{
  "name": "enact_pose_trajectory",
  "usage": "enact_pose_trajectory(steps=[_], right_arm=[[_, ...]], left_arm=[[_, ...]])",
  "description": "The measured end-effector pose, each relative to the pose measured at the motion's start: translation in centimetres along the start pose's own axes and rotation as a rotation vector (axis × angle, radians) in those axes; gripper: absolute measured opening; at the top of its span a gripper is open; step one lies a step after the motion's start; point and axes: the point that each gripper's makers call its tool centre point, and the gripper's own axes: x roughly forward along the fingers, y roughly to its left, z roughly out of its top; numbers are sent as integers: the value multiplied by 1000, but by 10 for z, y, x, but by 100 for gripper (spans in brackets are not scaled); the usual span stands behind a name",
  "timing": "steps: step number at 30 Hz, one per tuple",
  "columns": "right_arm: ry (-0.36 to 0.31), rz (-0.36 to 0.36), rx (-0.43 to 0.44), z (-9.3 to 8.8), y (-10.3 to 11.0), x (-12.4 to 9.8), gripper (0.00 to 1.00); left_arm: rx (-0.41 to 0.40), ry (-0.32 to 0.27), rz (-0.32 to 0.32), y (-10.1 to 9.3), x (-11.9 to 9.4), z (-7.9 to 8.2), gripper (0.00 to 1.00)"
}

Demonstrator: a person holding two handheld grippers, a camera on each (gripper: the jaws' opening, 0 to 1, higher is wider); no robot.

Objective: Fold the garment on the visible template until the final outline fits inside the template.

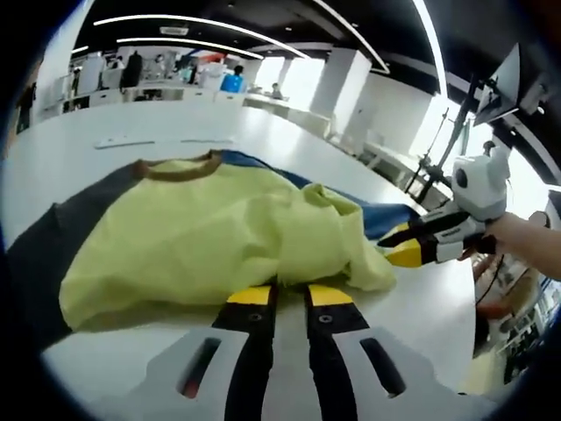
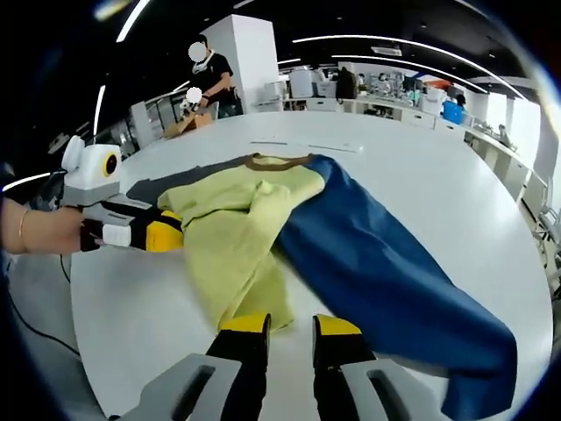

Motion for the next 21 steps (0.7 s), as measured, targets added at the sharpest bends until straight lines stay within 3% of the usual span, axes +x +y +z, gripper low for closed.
enact_pose_trajectory(steps=[6, 13, 21], right_arm=[[-2, -3, -6, 1, 0, 2, 10], [7, 9, -25, 1, 2, 4, 0], [22, 15, -51, 2, 4, 2, 0]], left_arm=[[-11, 3, 5, 2, 1, 0, 0], [14, 11, -9, -2, -5, 0, 0], [38, 1, -26, -6, -25, 7, 0]])
